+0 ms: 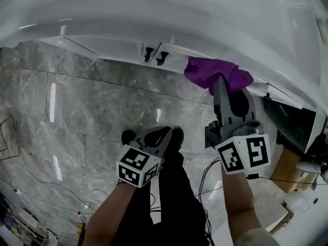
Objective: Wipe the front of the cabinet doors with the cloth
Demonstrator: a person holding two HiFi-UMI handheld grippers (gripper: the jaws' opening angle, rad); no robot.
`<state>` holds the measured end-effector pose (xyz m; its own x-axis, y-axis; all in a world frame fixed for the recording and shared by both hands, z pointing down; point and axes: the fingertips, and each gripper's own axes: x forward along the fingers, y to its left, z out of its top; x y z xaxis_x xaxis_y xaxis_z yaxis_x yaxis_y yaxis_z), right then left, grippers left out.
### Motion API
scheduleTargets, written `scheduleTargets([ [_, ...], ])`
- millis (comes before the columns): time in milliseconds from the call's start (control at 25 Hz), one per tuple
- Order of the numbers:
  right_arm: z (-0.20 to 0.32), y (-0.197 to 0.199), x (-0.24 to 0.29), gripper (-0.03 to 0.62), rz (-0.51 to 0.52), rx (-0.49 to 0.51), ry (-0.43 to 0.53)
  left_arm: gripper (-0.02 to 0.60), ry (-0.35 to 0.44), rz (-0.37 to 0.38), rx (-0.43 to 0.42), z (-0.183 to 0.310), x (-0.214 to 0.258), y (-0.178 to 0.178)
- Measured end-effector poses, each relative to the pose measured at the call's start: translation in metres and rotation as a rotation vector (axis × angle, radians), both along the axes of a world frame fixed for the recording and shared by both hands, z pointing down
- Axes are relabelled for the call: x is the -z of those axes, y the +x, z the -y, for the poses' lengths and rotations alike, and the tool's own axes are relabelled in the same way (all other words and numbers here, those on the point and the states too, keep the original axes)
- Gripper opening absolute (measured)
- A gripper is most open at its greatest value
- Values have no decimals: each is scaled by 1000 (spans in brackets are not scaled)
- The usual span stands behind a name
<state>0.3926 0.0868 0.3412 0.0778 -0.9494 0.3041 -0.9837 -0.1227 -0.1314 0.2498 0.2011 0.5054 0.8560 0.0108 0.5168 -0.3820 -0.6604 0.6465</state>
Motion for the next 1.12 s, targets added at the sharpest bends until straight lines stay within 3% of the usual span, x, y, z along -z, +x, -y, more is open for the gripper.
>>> scheduleTargets([
  [200, 12, 1, -29, 67, -155, 23, -18, 23, -15, 4, 19, 7, -11, -9],
  [560, 20, 6, -104, 66, -166, 75, -137, 23, -42, 12, 47, 6, -32, -14],
  [1120, 10, 13, -309, 66, -288, 168, -500, 21, -66, 15, 17, -22, -88, -18],
])
